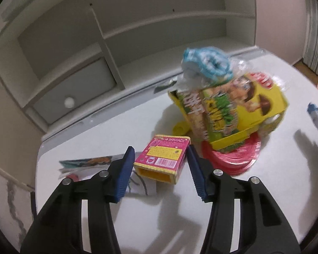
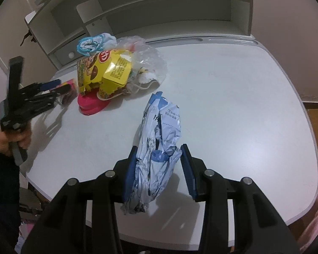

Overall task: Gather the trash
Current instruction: 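Carry both items over the bin and open both tools to drop them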

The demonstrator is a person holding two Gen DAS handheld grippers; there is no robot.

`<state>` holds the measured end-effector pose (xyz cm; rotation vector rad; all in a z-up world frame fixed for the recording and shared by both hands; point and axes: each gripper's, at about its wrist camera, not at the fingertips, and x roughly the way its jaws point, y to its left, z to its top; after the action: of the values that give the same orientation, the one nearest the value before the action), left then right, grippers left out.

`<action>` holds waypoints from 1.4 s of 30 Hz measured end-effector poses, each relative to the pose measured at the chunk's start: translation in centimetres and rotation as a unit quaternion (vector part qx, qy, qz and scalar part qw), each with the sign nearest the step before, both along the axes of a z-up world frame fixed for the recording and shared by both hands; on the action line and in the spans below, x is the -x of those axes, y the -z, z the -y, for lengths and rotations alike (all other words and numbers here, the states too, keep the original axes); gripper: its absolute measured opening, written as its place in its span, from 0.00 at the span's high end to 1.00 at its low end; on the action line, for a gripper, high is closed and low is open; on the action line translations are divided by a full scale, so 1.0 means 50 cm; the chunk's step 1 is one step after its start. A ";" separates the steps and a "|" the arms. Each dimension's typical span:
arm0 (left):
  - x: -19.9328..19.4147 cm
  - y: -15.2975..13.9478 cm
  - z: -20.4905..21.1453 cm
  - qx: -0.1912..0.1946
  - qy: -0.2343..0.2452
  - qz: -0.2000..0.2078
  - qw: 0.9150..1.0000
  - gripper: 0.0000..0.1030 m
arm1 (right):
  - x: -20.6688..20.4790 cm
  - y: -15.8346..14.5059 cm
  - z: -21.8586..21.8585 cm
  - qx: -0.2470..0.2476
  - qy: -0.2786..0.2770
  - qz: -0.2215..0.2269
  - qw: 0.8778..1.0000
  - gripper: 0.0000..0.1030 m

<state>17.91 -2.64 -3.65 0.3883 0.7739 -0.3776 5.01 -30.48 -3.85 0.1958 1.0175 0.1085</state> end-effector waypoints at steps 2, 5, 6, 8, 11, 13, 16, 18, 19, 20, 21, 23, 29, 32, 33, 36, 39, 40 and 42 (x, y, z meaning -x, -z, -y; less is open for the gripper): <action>0.028 -0.017 0.000 -0.001 -0.009 0.008 1.000 0.52 | 0.010 -0.004 0.017 0.003 0.007 0.001 1.000 0.61; 0.078 -0.038 0.014 0.007 -0.010 0.017 1.000 0.53 | 0.039 -0.016 0.056 0.008 0.023 0.009 1.000 0.61; 0.103 -0.048 0.026 0.005 -0.009 0.028 1.000 0.53 | 0.052 -0.021 0.076 0.010 0.033 0.012 0.999 0.61; 0.145 -0.064 0.057 0.021 0.005 0.034 0.999 0.53 | 0.076 -0.027 0.116 0.008 0.055 0.017 0.998 0.61; 0.212 -0.079 0.145 0.047 0.046 0.033 0.997 0.54 | 0.130 -0.035 0.190 0.010 0.097 0.025 0.995 0.61; 0.266 -0.088 0.222 0.060 0.088 0.034 0.994 0.54 | 0.166 -0.039 0.231 0.014 0.120 0.029 0.992 0.61; 0.342 -0.092 0.340 0.078 0.159 0.023 0.984 0.55 | 0.240 -0.041 0.313 0.024 0.167 0.031 0.985 0.61; 0.399 -0.082 0.433 0.085 0.209 0.016 0.974 0.55 | 0.297 -0.036 0.377 0.030 0.204 0.028 0.978 0.61; 0.415 -0.079 0.464 0.087 0.227 0.010 0.970 0.55 | 0.320 -0.029 0.405 0.032 0.219 0.024 0.975 0.61; 0.435 -0.071 0.500 0.092 0.246 0.002 0.965 0.55 | 0.346 -0.020 0.435 0.033 0.236 0.018 0.971 0.61; 0.460 -0.060 0.545 0.096 0.268 -0.010 0.959 0.55 | 0.373 -0.006 0.468 0.035 0.255 0.009 0.966 0.61; 0.512 -0.037 0.630 0.106 0.314 -0.035 0.943 0.56 | 0.415 0.025 0.520 0.032 0.282 -0.008 0.959 0.61; 0.609 0.065 0.819 0.096 0.376 -0.083 0.918 0.57 | 0.492 0.166 0.659 0.017 0.337 -0.065 0.939 0.61; 0.618 0.132 0.880 0.076 0.381 -0.101 0.916 0.57 | 0.506 0.250 0.714 -0.001 0.350 -0.095 0.932 0.61; 0.616 0.164 0.901 0.066 0.379 -0.109 0.917 0.57 | 0.510 0.280 0.730 -0.007 0.351 -0.106 0.930 0.61; 0.596 0.245 0.949 0.049 0.364 -0.145 0.919 0.57 | 0.511 0.348 0.753 -0.020 0.351 -0.133 0.927 0.61; 0.568 0.320 0.991 0.036 0.345 -0.188 0.919 0.57 | 0.521 0.405 0.767 -0.035 0.347 -0.155 0.924 0.61; 0.562 0.341 1.003 0.032 0.342 -0.192 0.919 0.57 | 0.523 0.420 0.771 -0.041 0.348 -0.161 0.923 0.61; 0.551 0.374 1.016 0.020 0.338 -0.191 0.921 0.57 | 0.529 0.450 0.776 -0.049 0.348 -0.176 0.920 0.61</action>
<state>-9.64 -53.46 -22.35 0.5487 0.9971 -1.1441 -21.46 -69.26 -26.34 0.6757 1.2452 -0.5443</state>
